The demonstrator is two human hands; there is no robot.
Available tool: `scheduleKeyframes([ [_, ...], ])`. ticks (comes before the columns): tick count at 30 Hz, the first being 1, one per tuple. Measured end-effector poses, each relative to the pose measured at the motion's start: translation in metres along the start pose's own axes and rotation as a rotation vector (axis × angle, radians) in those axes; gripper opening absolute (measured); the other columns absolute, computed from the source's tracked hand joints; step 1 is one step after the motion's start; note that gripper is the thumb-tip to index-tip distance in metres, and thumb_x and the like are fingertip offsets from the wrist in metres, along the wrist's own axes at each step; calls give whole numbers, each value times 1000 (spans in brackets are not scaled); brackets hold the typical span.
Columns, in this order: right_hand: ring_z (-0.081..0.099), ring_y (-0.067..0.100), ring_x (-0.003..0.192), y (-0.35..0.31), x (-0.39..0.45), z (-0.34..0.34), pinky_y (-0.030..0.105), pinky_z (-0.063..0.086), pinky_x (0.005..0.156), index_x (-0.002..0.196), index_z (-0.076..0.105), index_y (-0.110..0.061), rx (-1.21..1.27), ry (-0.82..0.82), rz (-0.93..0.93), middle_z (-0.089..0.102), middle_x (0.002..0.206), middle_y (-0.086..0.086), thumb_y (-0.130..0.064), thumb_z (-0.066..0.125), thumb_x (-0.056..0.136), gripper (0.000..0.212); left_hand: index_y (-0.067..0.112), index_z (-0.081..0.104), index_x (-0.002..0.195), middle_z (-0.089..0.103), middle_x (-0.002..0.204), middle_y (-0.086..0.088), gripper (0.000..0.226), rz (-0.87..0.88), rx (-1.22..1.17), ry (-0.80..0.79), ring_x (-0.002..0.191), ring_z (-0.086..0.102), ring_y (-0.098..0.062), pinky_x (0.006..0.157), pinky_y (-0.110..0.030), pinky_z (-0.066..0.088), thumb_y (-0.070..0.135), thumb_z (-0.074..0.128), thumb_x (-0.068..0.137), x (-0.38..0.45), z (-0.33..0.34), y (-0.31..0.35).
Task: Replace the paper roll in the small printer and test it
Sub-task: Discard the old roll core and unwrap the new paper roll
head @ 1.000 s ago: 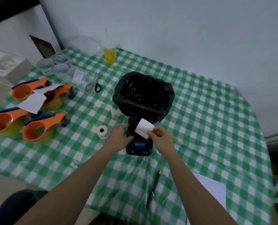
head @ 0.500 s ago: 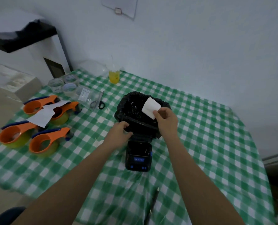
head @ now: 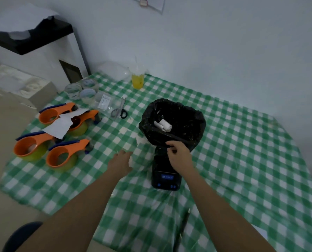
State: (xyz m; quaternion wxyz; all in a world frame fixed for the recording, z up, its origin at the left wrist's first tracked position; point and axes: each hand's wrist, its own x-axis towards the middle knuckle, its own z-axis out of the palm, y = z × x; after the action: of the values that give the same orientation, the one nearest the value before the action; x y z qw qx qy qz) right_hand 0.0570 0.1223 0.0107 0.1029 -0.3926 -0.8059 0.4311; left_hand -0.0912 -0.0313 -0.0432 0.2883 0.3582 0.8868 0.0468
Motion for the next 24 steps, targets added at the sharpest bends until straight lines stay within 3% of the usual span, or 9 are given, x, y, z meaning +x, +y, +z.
scheduleKeyframes([
  [8,56,18,104,5,-4,8,25,45,87,118,60,-13,-111,-78,-65,56,124,5,-13,47,94,27,16,42,131,46,130,-14,49,18,15,63,116,46,-33,91,-44,49,15,59,85,9,1,-1],
  [14,58,17,97,4,-3,12,30,50,88,111,64,-12,-55,-107,-93,60,116,6,-11,48,93,24,13,51,122,49,123,-13,48,86,-436,177,107,53,-32,91,-43,50,14,70,77,1,-10,7],
  [20,54,18,115,-3,-4,7,28,44,93,127,54,-19,313,-189,103,57,129,6,-23,49,96,32,26,56,108,56,108,5,32,221,-908,110,89,60,-8,69,-21,51,8,65,82,-22,-44,45],
  [24,63,25,107,-11,-13,-9,36,54,88,125,55,-22,645,-235,198,61,120,8,-27,50,95,30,27,57,110,59,115,3,34,260,-1046,38,97,64,-16,85,-35,54,7,63,84,-32,-57,64],
])
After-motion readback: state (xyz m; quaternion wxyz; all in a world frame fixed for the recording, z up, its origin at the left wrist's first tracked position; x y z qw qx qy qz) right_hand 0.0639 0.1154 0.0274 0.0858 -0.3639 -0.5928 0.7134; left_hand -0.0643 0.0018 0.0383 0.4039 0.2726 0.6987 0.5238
